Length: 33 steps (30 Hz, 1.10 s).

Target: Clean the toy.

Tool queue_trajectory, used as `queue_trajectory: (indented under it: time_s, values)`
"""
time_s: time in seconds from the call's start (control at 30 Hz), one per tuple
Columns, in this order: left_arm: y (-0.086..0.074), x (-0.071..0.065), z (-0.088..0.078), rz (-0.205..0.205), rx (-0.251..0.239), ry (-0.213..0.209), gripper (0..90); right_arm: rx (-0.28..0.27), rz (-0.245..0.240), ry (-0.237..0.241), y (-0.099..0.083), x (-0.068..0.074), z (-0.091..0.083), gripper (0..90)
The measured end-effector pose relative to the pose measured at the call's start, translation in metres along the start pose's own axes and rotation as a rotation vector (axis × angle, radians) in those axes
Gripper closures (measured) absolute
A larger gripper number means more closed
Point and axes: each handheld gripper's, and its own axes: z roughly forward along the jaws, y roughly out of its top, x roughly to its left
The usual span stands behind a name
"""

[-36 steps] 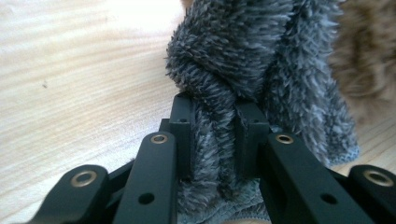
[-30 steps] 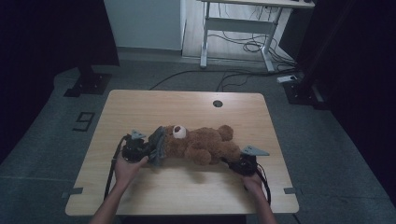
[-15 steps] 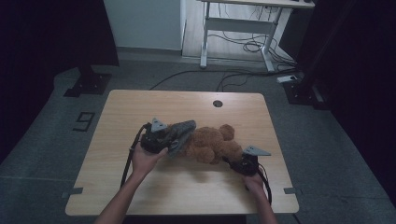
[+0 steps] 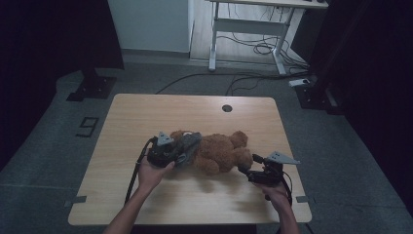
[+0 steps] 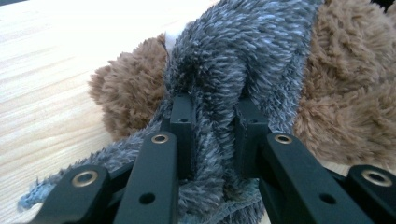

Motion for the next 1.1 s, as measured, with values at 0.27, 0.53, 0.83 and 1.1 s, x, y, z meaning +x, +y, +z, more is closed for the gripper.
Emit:
queue_trajectory:
  time_s: [0.27,0.53,0.83,1.1]
  values:
    - [-0.014,-0.006,-0.003,-0.003,-0.008,-0.02,73.0,-0.053,-0.022,0.038,0.023,0.016,-0.011,14.0]
    - [-0.026,-0.006,-0.005,-0.02,-0.003,-0.056,73.1,0.093,-0.045,-0.01,0.009,0.03,0.048,16.2]
    - [-0.035,-0.007,-0.007,-0.039,0.002,-0.1,72.9,0.185,-0.072,-0.062,-0.01,0.027,0.063,33.2]
    - [-0.007,-0.027,-0.016,-0.009,-0.04,-0.128,72.7,0.181,-0.099,-0.041,-0.015,0.024,0.062,49.4]
